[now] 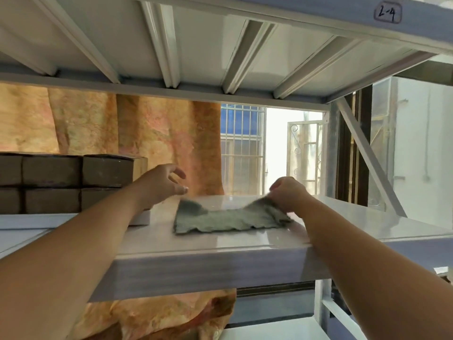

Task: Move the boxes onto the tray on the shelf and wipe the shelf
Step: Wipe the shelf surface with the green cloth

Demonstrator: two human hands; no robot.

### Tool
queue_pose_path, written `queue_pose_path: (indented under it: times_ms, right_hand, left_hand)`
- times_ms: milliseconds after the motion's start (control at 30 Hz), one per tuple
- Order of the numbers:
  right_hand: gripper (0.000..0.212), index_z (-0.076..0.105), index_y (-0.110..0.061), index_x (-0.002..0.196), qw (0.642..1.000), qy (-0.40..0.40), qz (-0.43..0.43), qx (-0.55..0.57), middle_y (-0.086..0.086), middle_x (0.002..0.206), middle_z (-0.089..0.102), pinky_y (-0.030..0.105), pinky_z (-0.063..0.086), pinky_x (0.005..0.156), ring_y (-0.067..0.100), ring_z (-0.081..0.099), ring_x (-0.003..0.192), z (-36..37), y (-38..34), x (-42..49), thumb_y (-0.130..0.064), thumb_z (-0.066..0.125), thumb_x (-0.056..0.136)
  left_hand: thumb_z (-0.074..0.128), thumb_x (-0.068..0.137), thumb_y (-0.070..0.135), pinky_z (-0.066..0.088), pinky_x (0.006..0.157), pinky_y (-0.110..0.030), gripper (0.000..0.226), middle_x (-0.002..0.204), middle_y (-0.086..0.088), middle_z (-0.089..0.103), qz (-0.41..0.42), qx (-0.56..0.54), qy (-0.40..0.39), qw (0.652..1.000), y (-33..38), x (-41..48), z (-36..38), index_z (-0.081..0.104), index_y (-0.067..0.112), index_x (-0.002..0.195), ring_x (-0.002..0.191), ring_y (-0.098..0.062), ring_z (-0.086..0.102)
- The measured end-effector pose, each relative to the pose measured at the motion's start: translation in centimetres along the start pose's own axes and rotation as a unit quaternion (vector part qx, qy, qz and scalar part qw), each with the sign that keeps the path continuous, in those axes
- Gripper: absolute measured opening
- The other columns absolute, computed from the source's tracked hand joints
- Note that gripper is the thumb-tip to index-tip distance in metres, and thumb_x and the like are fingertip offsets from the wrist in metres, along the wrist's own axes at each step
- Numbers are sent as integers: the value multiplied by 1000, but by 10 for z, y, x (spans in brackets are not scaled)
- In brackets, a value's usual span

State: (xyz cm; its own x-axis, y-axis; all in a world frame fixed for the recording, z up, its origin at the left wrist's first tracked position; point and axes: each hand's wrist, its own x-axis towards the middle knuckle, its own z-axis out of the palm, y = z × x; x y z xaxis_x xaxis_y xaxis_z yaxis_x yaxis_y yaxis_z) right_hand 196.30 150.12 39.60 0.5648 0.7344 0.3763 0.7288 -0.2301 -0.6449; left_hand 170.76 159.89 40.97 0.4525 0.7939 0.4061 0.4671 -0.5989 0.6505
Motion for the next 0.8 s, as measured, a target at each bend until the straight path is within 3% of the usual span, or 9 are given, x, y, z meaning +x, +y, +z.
queue_pose_path:
  times_ms: [67,133,267,400,500,567,800]
  right_hand:
    - [25,64,-9,110,997,54,-42,-38,4,103,62,25,41,76,18,52,88,4,-2,2,-10,53,88]
    - [25,65,-13,109,995,44,-87,-30,-1,104,62,24,40,77,18,57,92,6,-11,2,-13,51,88]
    - [29,65,-14,120,975,-108,-171,-88,6,124,63,30,43,97,23,57,117,21,-45,-9,-17,49,95]
    - [43,42,-23,143,903,-274,-278,-178,2,152,36,35,23,116,20,35,139,42,-67,-33,-31,39,101]
    - [51,18,-32,151,873,-367,-245,-207,-3,159,16,35,8,116,17,16,146,54,-68,-40,-46,22,102]
    - [55,11,-40,150,873,-379,-215,-218,-3,161,4,41,1,116,20,6,148,57,-68,-41,-56,15,98]
    - [59,9,-47,148,882,-375,-175,-225,-5,161,-2,47,2,117,24,4,148,61,-69,-42,-66,16,92]
  left_hand:
    - [63,87,26,46,79,-35,20,96,-5,61,13,39,13,999,-2,0,2,56,19,105,91,-24,58]
    - [58,89,25,44,64,-28,14,91,-1,59,33,54,32,997,1,-1,7,57,19,102,82,-18,56]
    - [51,91,20,40,55,-23,10,86,4,57,79,125,68,987,2,-3,15,57,19,100,71,-10,54]
    - [49,92,16,39,55,-25,13,79,7,55,103,134,110,980,1,-2,14,57,16,102,65,-9,51]
    - [50,91,16,39,56,-27,12,76,8,54,111,136,127,976,0,2,14,58,15,100,64,-9,50]
    - [49,91,16,38,53,-26,11,76,8,54,114,135,125,976,1,2,14,58,16,99,63,-9,50]
    - [51,91,19,36,54,-20,11,88,2,59,118,158,50,979,5,-4,18,61,17,96,66,-6,50]
